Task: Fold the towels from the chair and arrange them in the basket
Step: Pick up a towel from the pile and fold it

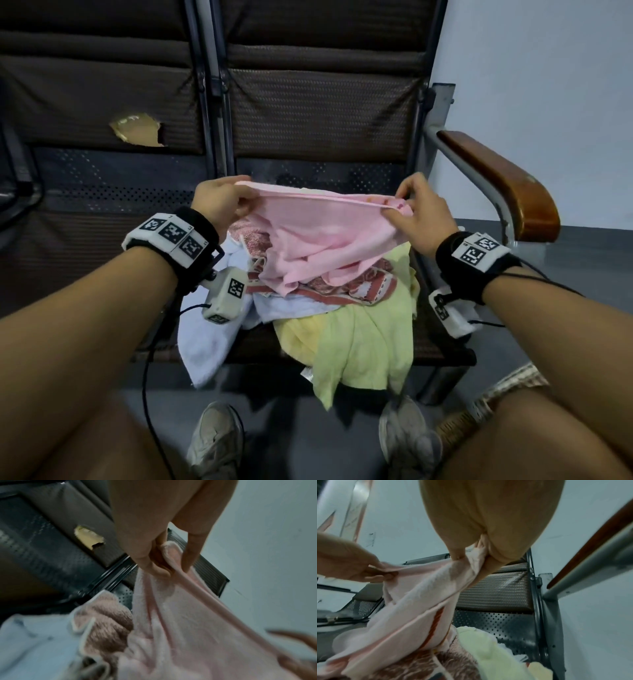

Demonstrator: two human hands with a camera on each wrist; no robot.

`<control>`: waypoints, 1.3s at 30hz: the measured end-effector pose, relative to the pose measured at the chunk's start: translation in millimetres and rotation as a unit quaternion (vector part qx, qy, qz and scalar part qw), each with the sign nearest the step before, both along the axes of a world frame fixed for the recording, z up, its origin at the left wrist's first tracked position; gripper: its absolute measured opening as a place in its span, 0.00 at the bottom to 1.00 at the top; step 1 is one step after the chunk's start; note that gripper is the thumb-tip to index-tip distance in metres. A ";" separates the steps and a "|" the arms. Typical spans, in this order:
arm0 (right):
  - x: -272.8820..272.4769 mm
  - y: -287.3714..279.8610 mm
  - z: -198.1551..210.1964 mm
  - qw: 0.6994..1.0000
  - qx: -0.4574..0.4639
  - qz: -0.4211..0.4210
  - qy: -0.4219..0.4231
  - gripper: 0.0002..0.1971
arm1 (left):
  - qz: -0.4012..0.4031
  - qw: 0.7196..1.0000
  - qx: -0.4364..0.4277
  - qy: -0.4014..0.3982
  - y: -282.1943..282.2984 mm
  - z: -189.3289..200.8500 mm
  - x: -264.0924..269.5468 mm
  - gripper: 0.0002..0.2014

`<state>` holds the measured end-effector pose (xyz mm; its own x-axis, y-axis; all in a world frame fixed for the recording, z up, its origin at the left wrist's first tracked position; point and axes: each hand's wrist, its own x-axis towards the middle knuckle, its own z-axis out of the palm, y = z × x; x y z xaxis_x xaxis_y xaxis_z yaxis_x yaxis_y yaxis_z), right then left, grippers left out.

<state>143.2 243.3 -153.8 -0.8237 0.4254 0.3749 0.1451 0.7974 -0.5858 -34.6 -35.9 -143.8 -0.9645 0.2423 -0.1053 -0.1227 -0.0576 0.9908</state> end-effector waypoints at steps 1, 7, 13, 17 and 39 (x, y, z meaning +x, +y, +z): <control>1.0 -0.5 6.4 0.999 0.022 0.016 -0.027 0.15 | -0.013 0.997 -0.054 0.049 -1.6 3.9 1.5 0.22; -4.6 -8.4 60.5 0.988 0.123 -0.022 -0.090 0.15 | 0.056 0.909 -0.295 0.291 -3.6 49.1 11.1 0.07; -5.1 -18.2 125.1 0.997 0.078 -0.007 -0.012 0.12 | 0.061 0.922 -0.202 0.324 -2.0 107.9 1.8 0.17; 1.7 -19.1 155.5 0.997 0.071 -0.012 0.016 0.19 | 0.039 0.950 -0.122 0.286 -9.2 128.4 -4.6 0.26; -7.5 -96.9 173.1 0.898 -0.428 0.088 -0.062 0.18 | -0.170 0.947 -0.054 0.266 50.9 126.1 115.5 0.13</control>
<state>135.7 146.4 19.3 -0.9192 0.3732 -0.1258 0.1673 0.0807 -0.9826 81.0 15.0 -17.7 -0.7563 0.5634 0.3326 0.4032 0.0010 0.9151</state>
